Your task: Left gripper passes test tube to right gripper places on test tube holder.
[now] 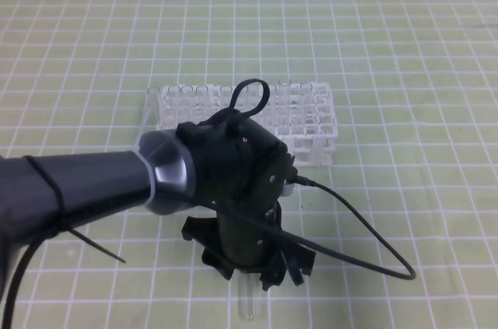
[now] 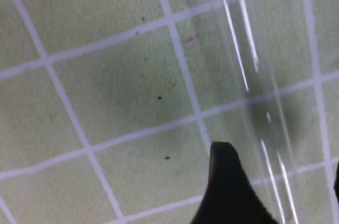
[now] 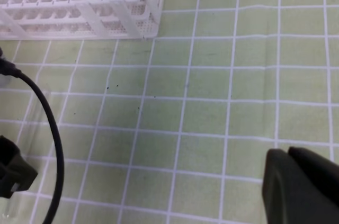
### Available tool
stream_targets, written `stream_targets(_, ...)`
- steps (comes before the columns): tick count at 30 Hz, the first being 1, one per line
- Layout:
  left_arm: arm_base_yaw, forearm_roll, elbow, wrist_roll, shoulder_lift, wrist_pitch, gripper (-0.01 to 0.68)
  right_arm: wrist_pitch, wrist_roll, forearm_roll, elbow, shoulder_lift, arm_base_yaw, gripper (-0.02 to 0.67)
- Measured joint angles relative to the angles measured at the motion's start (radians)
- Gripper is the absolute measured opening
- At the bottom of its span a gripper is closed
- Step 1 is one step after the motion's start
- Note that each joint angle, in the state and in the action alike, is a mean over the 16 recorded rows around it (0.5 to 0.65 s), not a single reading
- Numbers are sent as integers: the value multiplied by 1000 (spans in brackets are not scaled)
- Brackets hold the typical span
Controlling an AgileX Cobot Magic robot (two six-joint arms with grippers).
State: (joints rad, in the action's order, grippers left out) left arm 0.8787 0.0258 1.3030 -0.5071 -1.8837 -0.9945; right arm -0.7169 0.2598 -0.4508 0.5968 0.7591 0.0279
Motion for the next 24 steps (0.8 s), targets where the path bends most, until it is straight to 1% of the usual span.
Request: stream_targets(24, -6, 21, 1, 11, -56, 25, 38, -2, 0, -2, 0, -2, 0, -2)
